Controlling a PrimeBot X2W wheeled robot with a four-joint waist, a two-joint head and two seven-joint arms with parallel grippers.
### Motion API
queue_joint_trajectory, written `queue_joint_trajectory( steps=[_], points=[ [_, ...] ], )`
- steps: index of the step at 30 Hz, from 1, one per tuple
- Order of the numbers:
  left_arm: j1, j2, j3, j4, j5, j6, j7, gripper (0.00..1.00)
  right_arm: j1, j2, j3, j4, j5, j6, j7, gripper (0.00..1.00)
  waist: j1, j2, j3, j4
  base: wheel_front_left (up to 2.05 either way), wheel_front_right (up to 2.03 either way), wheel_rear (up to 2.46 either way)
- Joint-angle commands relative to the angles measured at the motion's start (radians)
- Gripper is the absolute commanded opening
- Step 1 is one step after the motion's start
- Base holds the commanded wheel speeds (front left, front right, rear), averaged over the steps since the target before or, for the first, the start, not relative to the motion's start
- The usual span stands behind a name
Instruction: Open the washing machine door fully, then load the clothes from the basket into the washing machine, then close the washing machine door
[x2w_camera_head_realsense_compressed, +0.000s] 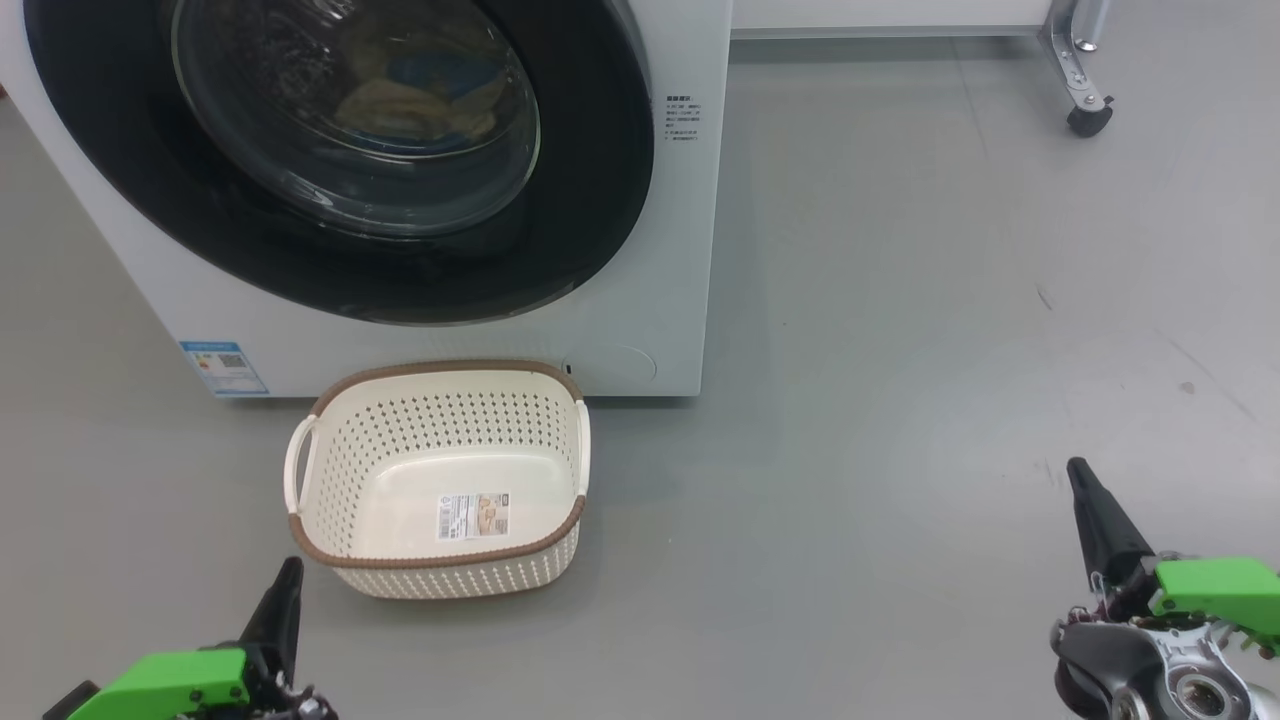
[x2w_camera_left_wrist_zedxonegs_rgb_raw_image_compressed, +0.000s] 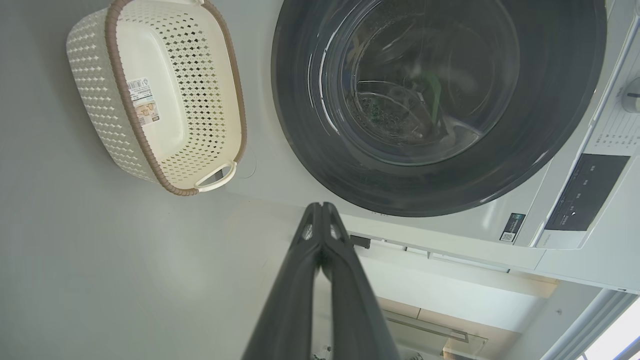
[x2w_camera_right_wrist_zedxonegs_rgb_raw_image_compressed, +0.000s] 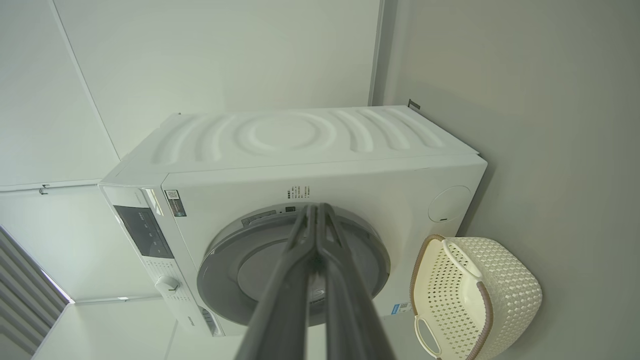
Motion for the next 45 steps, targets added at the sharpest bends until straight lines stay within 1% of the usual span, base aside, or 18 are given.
queue_joint_trajectory(
  steps=[1,45],
  points=[
    [-0.051,0.007,0.042,-0.038,-0.017,-0.007,0.01,0.0,-0.066,-0.023,0.013,-0.029,0.021,0.004,0.008,0.0,-0.0001,0.0,0.0,0.0,0.0,0.0,0.0],
    [-0.051,0.007,0.042,-0.038,-0.017,-0.007,0.01,0.0,-0.067,-0.013,-0.001,-0.028,0.01,0.004,0.019,0.0,-0.0001,0.0,0.0,0.0,0.0,0.0,0.0]
  ],
)
